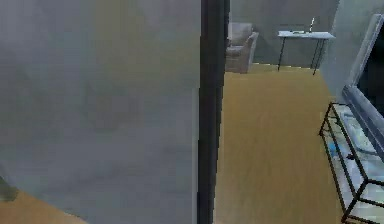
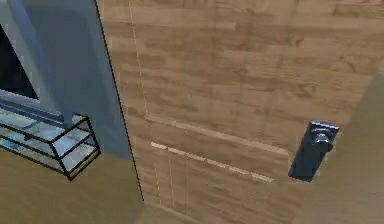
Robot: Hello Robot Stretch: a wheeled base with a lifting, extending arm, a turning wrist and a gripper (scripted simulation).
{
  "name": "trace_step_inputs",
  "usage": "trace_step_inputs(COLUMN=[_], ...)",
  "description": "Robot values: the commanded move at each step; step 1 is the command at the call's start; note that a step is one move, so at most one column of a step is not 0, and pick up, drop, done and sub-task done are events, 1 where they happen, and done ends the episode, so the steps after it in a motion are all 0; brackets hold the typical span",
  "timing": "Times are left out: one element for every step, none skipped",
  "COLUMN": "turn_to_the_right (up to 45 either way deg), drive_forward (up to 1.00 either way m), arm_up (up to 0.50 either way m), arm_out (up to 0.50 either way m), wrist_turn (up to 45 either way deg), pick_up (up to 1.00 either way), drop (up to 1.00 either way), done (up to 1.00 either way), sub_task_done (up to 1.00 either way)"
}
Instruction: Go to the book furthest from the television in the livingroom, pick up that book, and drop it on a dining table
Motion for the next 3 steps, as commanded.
trace_step_inputs(turn_to_the_right=[45.0, 21.0, 0.0], drive_forward=[0.00, 0.00, 0.45], arm_up=[0.00, 0.00, 0.00], arm_out=[0.00, 0.00, 0.00], wrist_turn=[0.0, 0.0, 0.0], pick_up=[0.00, 0.00, 0.00], drop=[0.00, 0.00, 0.00], done=[0.00, 0.00, 0.00], sub_task_done=[0.00, 0.00, 0.00])
